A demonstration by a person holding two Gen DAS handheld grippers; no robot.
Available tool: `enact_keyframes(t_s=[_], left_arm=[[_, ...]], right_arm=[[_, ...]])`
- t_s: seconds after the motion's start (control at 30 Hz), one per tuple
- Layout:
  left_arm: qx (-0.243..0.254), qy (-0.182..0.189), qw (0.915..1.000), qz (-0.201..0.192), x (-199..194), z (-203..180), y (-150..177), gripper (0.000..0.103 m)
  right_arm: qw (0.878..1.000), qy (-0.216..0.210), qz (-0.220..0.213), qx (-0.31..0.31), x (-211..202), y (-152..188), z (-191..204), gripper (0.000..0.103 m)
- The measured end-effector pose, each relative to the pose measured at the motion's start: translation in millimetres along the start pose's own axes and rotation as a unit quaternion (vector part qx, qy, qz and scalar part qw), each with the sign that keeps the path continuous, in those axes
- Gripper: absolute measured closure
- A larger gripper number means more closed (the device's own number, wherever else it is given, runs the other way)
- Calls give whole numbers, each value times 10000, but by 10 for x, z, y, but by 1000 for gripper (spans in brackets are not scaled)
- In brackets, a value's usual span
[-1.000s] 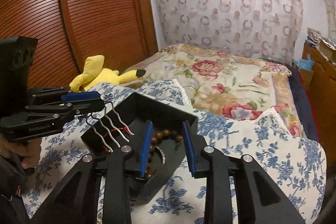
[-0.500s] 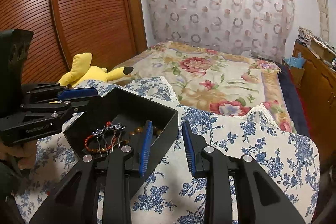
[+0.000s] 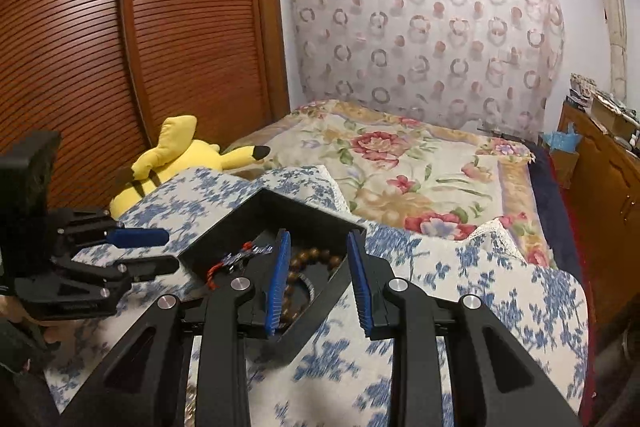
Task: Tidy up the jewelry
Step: 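Move both tools back to the jewelry pile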
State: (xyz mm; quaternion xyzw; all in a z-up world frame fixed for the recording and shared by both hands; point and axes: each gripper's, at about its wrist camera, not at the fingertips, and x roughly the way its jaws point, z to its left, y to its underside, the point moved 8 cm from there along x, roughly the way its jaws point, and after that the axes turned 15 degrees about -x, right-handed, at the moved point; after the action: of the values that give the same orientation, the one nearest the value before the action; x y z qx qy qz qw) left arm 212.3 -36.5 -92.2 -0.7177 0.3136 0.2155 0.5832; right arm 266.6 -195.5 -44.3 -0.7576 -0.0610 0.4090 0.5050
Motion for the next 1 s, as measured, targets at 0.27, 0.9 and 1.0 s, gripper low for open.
enact_keyframes(t_s=[0.27, 0.9, 1.0], left_arm=[[-52, -28, 9997, 229, -133, 98, 492, 61], [-167, -421, 9989, 117, -412, 435, 902, 13], [-205, -412, 9989, 111, -455, 461, 940, 12]], right_arm=[[9994, -135, 310, 101, -196, 457, 373, 71], [9918, -890, 890, -219, -166, 963, 1513, 71], [9896, -990, 1002, -300, -144, 995, 1624, 71]])
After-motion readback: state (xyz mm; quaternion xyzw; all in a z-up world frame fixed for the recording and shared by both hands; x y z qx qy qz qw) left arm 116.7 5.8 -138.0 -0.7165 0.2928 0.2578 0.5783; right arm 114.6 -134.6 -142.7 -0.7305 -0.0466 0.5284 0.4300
